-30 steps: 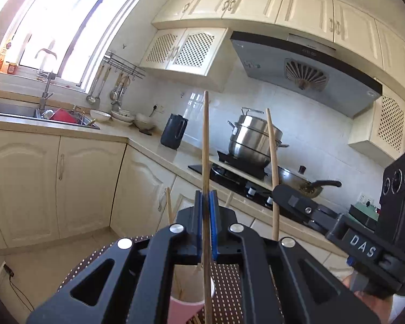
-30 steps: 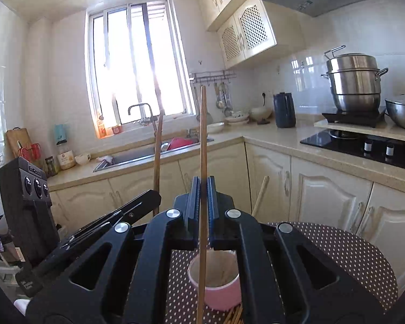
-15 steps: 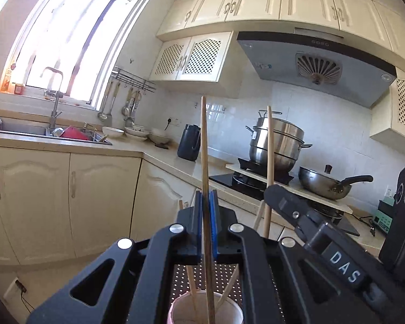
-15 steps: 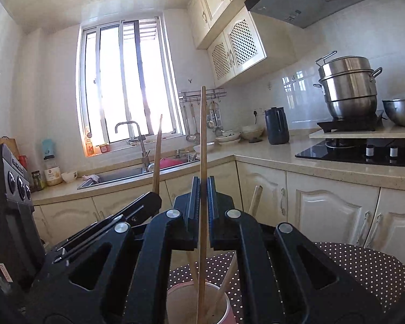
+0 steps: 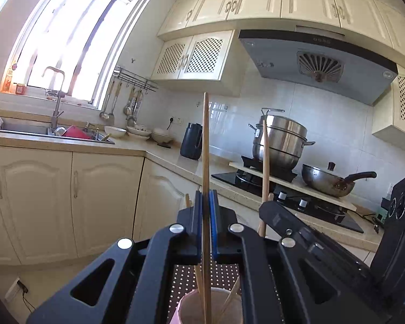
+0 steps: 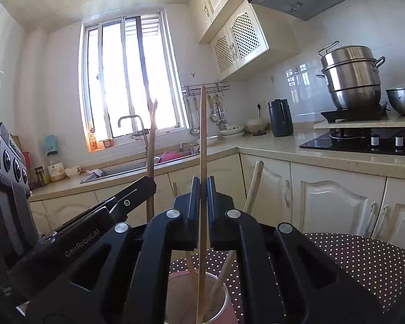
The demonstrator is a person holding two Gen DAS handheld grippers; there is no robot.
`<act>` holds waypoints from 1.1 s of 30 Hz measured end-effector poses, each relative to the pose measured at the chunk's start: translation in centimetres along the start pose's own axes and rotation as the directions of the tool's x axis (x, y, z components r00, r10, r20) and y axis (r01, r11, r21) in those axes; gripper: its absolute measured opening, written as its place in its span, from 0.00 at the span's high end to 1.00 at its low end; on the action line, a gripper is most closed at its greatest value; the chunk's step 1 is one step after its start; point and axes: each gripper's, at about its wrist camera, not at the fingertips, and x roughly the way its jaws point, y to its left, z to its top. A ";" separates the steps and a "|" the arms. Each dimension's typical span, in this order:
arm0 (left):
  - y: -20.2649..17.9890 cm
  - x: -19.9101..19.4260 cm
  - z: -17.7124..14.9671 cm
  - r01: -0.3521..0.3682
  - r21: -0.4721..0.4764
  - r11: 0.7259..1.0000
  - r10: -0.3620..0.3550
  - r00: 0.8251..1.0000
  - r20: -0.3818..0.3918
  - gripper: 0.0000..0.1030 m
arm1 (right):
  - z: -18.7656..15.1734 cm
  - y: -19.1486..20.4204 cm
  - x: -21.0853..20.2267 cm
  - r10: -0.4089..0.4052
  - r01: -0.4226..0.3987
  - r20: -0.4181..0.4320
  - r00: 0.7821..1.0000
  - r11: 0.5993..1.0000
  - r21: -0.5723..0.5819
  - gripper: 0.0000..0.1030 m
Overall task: Organize utensils
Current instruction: 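Open both tools to release the chopsticks into the pink cup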
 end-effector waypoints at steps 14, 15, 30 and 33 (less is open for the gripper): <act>0.0 -2.8 -3.2 0.025 0.034 0.999 -0.021 0.993 -0.117 0.95 | -2.5 1.1 -2.9 0.000 -0.004 -0.096 0.995 0.999 -0.044 0.94; -0.1 -3.0 -3.5 0.028 0.038 0.999 -0.022 0.991 -0.132 0.94 | -2.8 1.1 -3.1 -0.005 0.000 -0.104 0.995 0.999 -0.042 0.94; 0.2 -6.0 -4.2 -0.014 0.041 0.999 0.024 0.964 -0.263 0.62 | -3.4 0.8 -5.3 -0.022 0.038 -0.244 0.970 0.997 0.060 0.93; 0.4 -7.4 -3.6 -0.021 0.039 0.999 0.030 0.967 -0.254 0.55 | -2.8 1.3 -6.3 -0.032 0.046 -0.240 0.970 0.997 0.054 0.88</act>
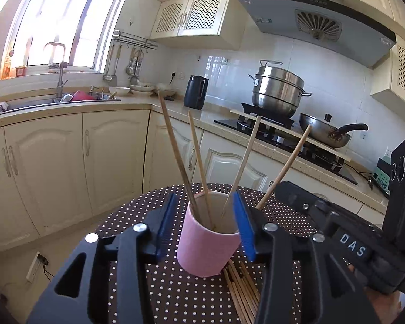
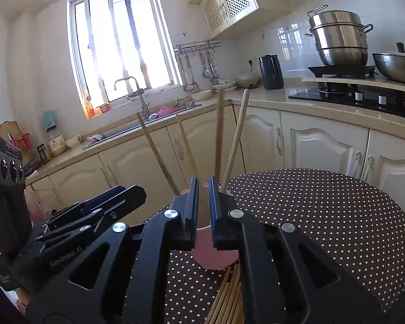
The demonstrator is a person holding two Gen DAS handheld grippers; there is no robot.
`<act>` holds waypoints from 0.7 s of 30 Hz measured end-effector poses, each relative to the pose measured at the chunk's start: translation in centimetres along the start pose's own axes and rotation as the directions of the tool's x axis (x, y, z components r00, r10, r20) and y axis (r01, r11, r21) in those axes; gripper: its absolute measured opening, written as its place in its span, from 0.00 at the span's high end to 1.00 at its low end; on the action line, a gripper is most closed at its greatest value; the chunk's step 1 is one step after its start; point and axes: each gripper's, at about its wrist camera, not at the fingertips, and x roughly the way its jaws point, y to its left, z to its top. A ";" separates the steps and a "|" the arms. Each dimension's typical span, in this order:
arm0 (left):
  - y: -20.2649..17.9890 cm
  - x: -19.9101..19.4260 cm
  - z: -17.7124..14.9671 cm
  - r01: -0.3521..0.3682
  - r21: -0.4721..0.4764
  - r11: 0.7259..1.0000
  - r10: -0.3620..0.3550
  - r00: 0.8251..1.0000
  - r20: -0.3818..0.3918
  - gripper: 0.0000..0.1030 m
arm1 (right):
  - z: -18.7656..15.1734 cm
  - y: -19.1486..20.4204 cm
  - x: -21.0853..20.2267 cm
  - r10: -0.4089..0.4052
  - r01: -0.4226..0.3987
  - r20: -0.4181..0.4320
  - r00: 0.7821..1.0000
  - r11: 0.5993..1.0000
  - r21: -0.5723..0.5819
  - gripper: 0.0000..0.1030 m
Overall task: Organize utensils
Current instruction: 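Open both tools to release the chopsticks into the pink cup, then move both tools back over the chopstick pile beside the cup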
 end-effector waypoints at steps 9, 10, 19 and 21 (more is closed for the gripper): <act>-1.5 -4.4 0.4 -0.047 0.052 0.998 0.045 0.998 0.035 0.50 | 0.5 2.0 -3.8 -0.013 0.014 0.037 0.999 0.999 -0.035 0.57; -1.8 -4.9 0.5 -0.049 0.061 0.997 0.047 0.998 0.042 0.50 | 0.5 2.1 -4.2 -0.014 0.015 0.039 0.999 0.999 -0.035 0.56; -3.8 -7.8 0.0 -0.071 0.103 0.992 0.066 0.997 0.049 0.48 | -0.1 2.6 -7.7 -0.041 0.042 0.030 0.999 0.998 -0.054 0.54; -4.2 -8.0 -0.3 -0.074 0.113 0.991 0.070 0.997 0.031 0.48 | -0.4 2.5 -8.3 -0.053 0.054 0.016 0.998 0.997 -0.056 0.54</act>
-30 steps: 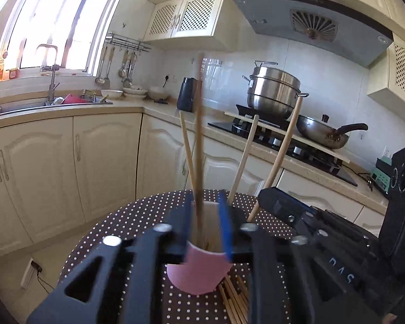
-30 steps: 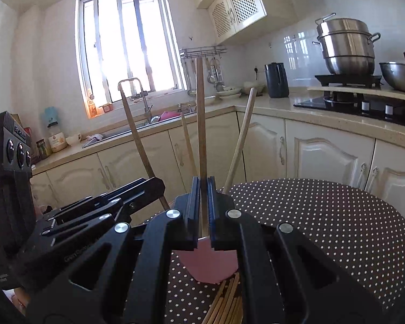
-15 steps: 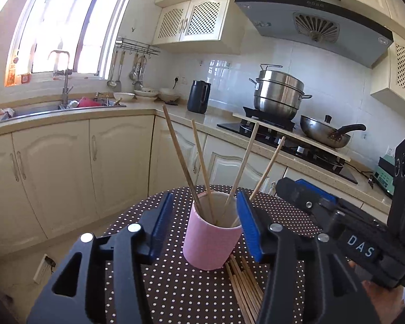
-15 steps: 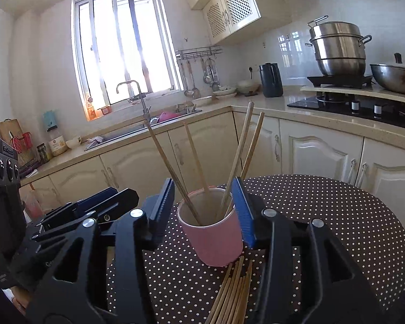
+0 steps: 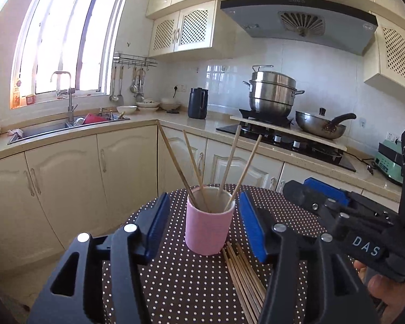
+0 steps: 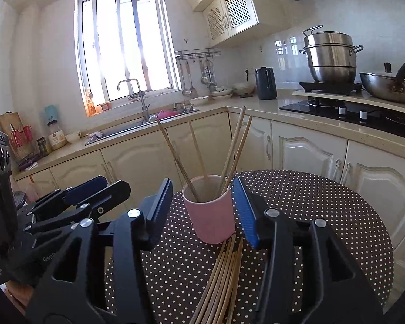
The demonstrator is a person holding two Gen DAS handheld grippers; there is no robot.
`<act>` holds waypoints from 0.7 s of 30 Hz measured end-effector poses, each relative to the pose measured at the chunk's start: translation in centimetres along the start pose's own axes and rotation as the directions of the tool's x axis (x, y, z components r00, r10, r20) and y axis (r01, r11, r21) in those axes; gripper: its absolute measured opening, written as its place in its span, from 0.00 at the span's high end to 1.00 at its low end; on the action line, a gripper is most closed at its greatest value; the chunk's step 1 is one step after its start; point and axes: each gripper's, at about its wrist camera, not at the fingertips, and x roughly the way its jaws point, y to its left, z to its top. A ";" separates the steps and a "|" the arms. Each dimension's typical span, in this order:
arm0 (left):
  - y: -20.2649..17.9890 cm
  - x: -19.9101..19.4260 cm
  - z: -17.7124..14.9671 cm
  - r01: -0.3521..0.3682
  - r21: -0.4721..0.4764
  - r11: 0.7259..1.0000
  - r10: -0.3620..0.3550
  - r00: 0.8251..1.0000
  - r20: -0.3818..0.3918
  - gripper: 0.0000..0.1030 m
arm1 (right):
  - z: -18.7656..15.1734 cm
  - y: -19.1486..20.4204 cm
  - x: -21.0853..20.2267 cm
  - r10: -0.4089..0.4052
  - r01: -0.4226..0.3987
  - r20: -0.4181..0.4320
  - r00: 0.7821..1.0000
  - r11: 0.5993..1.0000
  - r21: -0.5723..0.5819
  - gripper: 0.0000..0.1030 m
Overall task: Organize utensils
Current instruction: 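Move both tools back over the chopstick pile beside the cup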
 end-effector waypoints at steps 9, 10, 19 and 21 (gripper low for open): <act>-2.0 1.4 -2.8 0.023 0.042 0.999 -0.015 0.986 -0.166 0.47 | -2.4 -2.1 -0.6 -0.042 0.046 -0.115 0.992 0.999 0.024 0.52; -2.0 1.7 -3.2 0.032 0.042 0.999 -0.024 0.982 -0.186 0.47 | -2.8 -2.4 -0.5 -0.044 0.048 -0.137 0.990 0.998 0.029 0.52; -3.0 5.5 -8.0 0.080 0.020 0.997 -0.064 0.908 -0.415 0.47 | -6.5 -4.5 0.9 -0.054 0.073 -0.289 0.956 0.996 0.056 0.52; -3.0 6.5 -9.2 0.084 0.016 0.996 -0.066 0.875 -0.479 0.47 | -7.2 -5.0 1.3 -0.050 0.075 -0.321 0.946 0.995 0.066 0.52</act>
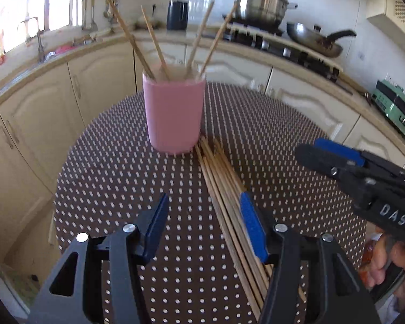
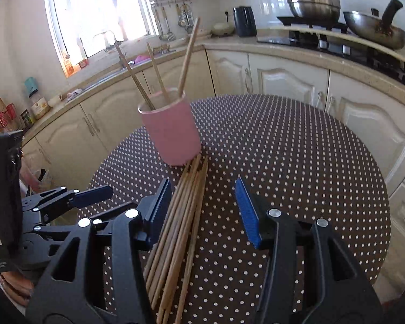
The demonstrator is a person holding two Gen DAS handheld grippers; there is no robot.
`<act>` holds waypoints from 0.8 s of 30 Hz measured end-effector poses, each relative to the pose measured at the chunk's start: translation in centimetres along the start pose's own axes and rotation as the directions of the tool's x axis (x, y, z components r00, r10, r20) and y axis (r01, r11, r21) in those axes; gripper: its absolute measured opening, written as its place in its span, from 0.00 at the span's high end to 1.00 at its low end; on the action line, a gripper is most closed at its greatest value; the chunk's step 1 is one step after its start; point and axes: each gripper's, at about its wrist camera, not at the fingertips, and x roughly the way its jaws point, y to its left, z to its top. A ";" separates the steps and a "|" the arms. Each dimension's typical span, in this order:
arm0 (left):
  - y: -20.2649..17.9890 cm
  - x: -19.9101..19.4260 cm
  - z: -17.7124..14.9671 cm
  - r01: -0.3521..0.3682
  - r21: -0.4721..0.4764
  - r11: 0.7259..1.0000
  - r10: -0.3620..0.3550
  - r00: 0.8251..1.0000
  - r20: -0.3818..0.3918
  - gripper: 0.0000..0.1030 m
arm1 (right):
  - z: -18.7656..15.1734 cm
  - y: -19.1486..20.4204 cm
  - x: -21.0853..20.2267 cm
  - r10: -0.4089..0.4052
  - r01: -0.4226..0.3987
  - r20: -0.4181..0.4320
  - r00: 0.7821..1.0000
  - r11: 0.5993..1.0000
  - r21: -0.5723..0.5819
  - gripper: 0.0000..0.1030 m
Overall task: Organize utensils
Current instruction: 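Move both tools back over the chopstick pile beside the cup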
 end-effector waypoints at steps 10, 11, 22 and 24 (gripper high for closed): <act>-0.1 4.7 -1.4 -0.010 -0.013 1.000 0.007 0.975 -0.222 0.47 | -2.0 -1.6 2.7 0.007 0.000 -0.158 0.987 0.999 0.044 0.51; -0.2 4.8 -1.3 -0.012 -0.006 1.000 0.010 0.973 -0.231 0.47 | -2.1 -1.6 2.8 0.007 0.000 -0.163 0.987 0.999 0.045 0.51; -1.3 6.6 0.6 -0.066 -0.010 0.998 0.060 0.957 -0.285 0.45 | -2.1 -1.8 3.4 0.000 0.007 -0.195 0.981 0.999 0.038 0.50; -0.9 6.5 0.5 -0.071 -0.011 0.997 0.064 0.954 -0.292 0.45 | -1.8 -1.8 3.6 -0.005 0.012 -0.208 0.978 0.999 0.033 0.50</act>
